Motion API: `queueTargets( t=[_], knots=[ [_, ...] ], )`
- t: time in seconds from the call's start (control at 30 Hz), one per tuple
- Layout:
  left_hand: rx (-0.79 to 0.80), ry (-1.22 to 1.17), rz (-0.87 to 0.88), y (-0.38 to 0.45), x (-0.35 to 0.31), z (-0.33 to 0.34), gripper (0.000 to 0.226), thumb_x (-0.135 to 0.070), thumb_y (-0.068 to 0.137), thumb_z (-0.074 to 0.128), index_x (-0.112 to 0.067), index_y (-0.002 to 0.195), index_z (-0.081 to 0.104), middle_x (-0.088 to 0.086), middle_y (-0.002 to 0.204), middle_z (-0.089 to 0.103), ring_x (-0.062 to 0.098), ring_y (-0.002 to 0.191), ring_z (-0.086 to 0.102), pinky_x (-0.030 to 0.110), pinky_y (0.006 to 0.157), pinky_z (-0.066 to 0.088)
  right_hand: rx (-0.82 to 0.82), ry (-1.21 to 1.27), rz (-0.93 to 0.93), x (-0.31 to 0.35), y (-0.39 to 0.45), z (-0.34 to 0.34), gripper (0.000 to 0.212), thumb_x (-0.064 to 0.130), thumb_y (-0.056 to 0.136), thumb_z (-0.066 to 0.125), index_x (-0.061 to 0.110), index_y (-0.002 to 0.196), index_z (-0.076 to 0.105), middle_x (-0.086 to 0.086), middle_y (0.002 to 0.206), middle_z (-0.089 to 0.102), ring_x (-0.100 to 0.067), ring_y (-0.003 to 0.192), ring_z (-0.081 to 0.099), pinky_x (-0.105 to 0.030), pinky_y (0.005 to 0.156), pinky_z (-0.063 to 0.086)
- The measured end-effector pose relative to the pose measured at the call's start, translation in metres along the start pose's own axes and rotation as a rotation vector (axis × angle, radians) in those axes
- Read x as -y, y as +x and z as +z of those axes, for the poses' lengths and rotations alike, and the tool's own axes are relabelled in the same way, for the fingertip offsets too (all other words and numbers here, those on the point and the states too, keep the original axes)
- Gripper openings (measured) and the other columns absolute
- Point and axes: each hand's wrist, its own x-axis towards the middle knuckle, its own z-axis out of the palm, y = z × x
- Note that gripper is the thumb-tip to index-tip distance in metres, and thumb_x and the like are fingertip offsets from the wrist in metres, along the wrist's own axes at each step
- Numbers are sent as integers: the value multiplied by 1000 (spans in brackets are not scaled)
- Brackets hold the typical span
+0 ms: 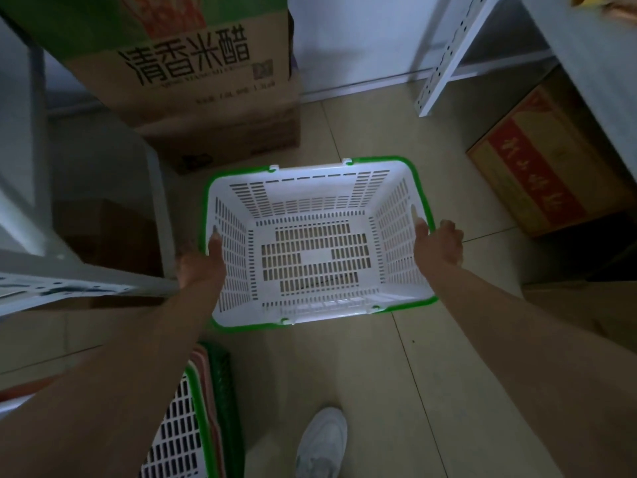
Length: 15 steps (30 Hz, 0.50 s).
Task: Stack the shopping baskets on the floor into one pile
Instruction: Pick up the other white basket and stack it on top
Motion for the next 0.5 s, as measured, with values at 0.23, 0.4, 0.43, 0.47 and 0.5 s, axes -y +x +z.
queueTargets(
  t=[0.23,0.4,0.43,0.47,0.5],
  knots=[
    [-30,-223,-70,25,-3,24,78,-66,91,36,-11,146,35,21,136,54,43,118,57,55,98,48,127,76,26,0,33,21,65,52,100,27,-3,132,40,-26,130,55,-41,113,58,-48,91,50],
    [-10,-139,-25,45,4,33,77,-66,88,29,-9,135,50,20,134,58,40,119,59,50,99,50,113,47,5,-1,53,28,69,56,99,24,-3,122,50,-23,116,62,-36,97,63,-37,72,48],
    [-34,-43,13,40,2,31,68,-57,94,29,-11,140,46,19,140,53,37,120,58,46,98,51,100,43,-4,-1,56,29,69,56,99,22,-3,119,52,-23,114,63,-36,95,63,-36,72,47],
    [-63,19,26,35,0,31,60,-44,99,30,-11,148,35,18,147,45,31,120,58,39,95,52,81,39,-9,-1,58,31,69,54,100,21,-4,117,54,-23,115,63,-36,97,63,-37,74,46],
    [-81,72,-1,33,-3,30,59,-30,102,30,-7,155,17,17,154,33,25,119,56,32,92,51,61,34,-14,0,59,32,68,53,101,21,-4,116,55,-24,116,63,-37,100,62,-37,75,44]
  ],
)
